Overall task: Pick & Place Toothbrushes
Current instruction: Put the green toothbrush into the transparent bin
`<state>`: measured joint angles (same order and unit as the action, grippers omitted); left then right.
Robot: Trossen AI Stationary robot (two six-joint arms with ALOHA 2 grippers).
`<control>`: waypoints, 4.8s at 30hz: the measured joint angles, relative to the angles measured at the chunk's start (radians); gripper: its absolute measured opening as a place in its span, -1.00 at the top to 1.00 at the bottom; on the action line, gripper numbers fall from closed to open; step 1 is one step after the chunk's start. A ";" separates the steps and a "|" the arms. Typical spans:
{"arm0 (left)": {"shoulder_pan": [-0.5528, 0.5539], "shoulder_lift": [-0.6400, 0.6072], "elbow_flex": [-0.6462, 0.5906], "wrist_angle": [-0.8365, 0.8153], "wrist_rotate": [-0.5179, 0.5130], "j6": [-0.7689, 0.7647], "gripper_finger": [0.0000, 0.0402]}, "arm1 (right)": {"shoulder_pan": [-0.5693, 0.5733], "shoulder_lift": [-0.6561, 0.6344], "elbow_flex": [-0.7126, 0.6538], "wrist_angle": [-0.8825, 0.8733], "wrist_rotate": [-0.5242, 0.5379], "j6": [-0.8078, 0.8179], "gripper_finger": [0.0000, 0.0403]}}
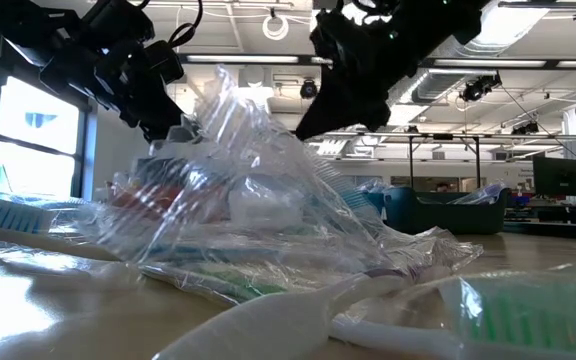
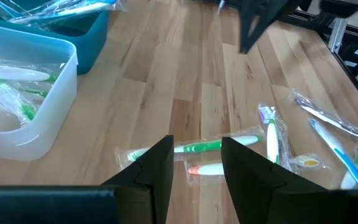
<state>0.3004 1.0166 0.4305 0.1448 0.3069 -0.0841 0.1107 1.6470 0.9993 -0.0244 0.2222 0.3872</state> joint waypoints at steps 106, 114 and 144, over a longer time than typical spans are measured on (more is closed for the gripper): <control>0.000 0.000 0.001 -0.050 -0.013 0.011 0.34 | 0.116 0.534 0.460 -0.448 0.231 0.485 0.59; 0.000 0.000 0.001 -0.051 -0.013 0.011 0.34 | 0.116 0.533 0.459 -0.482 0.226 0.484 0.92; 0.000 0.000 0.000 -0.071 -0.011 0.011 0.34 | 0.128 0.308 0.455 -0.787 0.272 0.393 0.92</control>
<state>0.3008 1.0168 0.4309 0.0739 0.2955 -0.0734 0.2383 1.9548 1.4540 -0.8109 0.4942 0.7802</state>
